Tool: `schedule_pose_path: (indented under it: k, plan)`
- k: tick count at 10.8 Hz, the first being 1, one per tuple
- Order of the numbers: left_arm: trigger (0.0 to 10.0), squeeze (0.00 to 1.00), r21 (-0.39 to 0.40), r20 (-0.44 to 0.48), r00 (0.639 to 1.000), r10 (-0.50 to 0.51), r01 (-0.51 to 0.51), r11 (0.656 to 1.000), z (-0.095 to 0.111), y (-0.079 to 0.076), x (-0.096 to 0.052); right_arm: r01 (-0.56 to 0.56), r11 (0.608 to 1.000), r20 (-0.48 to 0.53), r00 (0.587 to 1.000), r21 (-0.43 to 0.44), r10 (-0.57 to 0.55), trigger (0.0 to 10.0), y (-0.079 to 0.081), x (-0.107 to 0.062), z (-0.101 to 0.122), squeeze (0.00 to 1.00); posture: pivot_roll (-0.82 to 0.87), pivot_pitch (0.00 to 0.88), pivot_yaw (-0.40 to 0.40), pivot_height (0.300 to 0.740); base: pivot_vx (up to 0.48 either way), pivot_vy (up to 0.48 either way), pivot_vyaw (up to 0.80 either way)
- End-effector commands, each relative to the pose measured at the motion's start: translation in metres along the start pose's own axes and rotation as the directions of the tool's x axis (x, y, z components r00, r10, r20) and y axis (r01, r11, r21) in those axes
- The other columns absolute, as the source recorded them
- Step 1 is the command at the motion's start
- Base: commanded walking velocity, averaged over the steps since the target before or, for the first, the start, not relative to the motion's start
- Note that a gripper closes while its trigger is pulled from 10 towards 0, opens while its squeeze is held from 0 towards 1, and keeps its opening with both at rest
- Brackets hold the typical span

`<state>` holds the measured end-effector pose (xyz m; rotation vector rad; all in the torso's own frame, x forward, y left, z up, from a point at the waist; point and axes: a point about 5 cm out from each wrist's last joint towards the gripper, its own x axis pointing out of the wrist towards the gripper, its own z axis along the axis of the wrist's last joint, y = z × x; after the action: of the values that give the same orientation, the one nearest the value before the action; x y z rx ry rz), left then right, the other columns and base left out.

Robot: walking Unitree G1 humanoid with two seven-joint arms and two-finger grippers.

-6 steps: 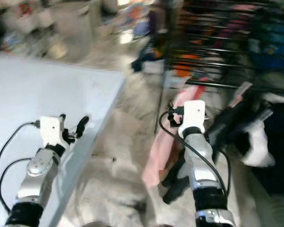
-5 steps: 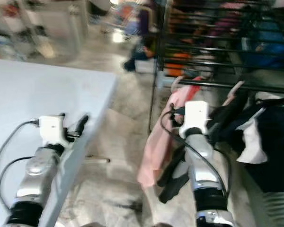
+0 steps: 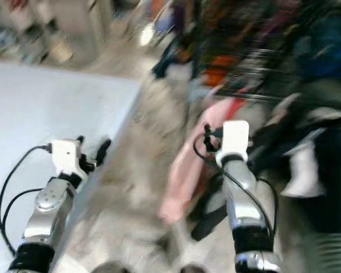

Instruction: Hang hanger

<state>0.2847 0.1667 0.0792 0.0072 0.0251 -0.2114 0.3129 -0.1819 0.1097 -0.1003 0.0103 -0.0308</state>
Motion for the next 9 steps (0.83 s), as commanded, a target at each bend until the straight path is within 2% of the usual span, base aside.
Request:
schedule_pose_path:
  k: [1,3,6,7,9]
  plan:
    - [10.0,0.0,0.006,0.019,1.0,-0.013,0.013,1.0,0.0045,-0.0005,0.0013,0.011,1.0,0.001,1.0,0.002,-0.011,10.0,-0.0002,0.0017,0.0011,0.0,0.03,0.0,0.02,0.74,0.454,0.0,0.0]
    - [10.0,0.0,-0.005,0.018,1.0,-0.016,0.016,1.0,0.004,-0.0026,0.0018,0.013,1.0,0.003,1.0,0.002,-0.013,10.0,0.0009,0.0021,0.0015,0.0,0.03,0.0,0.021,0.74,0.45,0.0,0.0]
    - [10.0,0.0,-0.056,-0.032,0.999,-0.002,0.0,0.998,-0.002,-0.0025,0.0022,0.019,1.0,-0.005,1.0,-0.001,-0.019,10.0,0.0014,0.0002,-0.0012,0.0,0.03,0.0,0.022,0.74,0.301,0.364,0.0]
    - [10.0,0.0,-0.026,-0.008,1.0,-0.011,0.01,1.0,0.0007,-0.0028,0.0025,0.022,1.0,-0.007,1.0,-0.003,-0.022,10.0,0.0017,0.0005,-0.0014,0.0,0.03,0.0,0.021,0.74,0.0,0.446,0.0]
    - [10.0,0.0,-0.016,-0.01,1.0,-0.009,0.009,1.0,0.0001,-0.0053,0.0009,0.036,0.999,-0.009,0.999,-0.01,-0.037,10.0,0.0004,0.001,-0.001,0.0,0.03,0.0,0.02,0.74,0.0,0.0,0.0]
